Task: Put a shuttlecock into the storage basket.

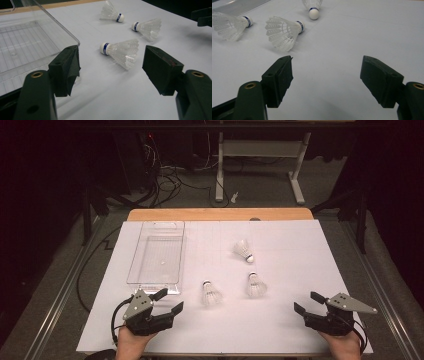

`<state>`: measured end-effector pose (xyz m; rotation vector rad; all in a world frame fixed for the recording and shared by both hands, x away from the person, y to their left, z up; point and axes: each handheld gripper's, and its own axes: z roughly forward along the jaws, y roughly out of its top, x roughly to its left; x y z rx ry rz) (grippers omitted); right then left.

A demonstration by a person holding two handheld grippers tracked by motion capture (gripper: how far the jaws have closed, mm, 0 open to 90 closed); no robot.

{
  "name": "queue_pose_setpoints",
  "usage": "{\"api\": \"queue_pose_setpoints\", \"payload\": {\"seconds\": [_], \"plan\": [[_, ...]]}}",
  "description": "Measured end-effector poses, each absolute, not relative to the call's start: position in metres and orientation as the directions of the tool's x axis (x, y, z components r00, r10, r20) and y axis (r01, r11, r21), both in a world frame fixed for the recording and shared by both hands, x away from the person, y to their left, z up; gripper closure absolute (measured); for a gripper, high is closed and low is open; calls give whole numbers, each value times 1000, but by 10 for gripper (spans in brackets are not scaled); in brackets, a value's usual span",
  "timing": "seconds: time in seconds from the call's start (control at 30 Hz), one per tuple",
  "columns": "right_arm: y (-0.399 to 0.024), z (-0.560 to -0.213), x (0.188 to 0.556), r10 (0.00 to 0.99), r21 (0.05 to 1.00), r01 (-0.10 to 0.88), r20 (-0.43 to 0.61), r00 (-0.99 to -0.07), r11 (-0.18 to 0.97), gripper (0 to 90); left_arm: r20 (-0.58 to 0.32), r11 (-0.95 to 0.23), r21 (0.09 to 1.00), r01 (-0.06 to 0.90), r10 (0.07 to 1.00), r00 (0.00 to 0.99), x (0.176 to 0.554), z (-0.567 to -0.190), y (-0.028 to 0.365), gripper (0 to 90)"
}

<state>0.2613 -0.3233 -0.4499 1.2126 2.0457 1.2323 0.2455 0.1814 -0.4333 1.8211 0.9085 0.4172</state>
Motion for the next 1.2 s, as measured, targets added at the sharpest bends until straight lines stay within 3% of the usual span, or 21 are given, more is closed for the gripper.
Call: {"api": "queue_pose_setpoints", "payload": {"seconds": [1.2], "plan": [[-324, -450, 261, 861, 870, 447, 54, -506, 208, 268, -138, -187, 905, 382, 722, 678, 254, -423, 163, 322]]}}
